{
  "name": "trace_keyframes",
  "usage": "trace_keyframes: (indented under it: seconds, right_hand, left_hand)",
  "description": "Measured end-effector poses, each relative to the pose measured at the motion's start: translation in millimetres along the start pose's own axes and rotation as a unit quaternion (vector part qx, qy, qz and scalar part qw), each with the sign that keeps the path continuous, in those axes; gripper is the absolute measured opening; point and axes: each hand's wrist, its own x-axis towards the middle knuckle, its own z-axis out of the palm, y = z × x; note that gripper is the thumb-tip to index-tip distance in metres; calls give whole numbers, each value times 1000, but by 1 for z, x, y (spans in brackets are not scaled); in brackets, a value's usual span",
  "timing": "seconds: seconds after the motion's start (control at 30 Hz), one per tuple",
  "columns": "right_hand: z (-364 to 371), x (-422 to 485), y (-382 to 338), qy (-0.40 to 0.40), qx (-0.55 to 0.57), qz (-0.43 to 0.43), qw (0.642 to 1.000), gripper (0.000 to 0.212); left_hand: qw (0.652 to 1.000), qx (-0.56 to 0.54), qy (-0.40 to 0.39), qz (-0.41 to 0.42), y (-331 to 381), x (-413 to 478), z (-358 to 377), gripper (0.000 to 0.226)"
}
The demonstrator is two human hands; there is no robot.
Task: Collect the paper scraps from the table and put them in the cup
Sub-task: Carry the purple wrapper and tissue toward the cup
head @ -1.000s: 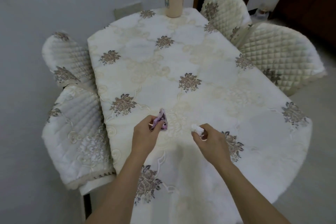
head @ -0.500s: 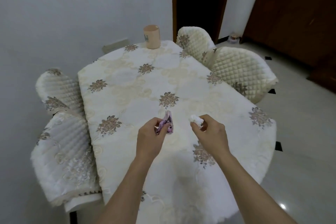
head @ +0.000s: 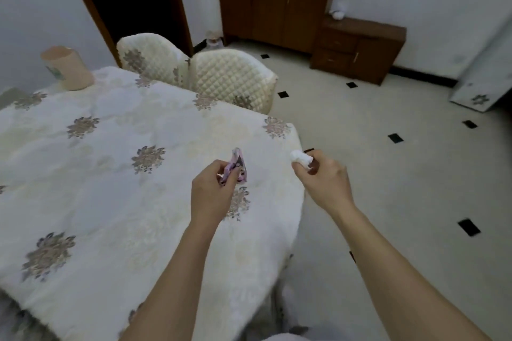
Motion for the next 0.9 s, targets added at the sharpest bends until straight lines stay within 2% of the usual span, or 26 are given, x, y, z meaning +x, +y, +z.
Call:
trace_keyframes:
  seconds: [0.17, 0.4, 0.57, 0.7, 0.8, 0.9]
  right_hand:
    - [-45, -14, 46, 74, -11, 47, 996, 23]
    - [-87, -2, 93, 130, -5, 85, 988, 29]
    - [-107, 36, 134, 131, -3, 95, 987, 21]
    - [-125, 93, 175, 127, 7, 110, 986, 24]
    - [-144, 145, 203, 114, 18, 107, 988, 27]
    - [-169, 196, 222, 86, 18, 94, 992, 24]
  left_hand:
    - [997, -29, -63, 29, 24, -2, 46, 9]
    - [991, -23, -114, 63, 58, 10, 109, 12]
    - [988, -6, -125, 88, 78, 35, 165, 12]
    - [987, 24, -138, 85, 92, 69, 224, 11]
    - [985, 58, -116, 113, 119, 99, 271, 12]
    - [990, 51, -101, 88, 152, 125, 311, 17]
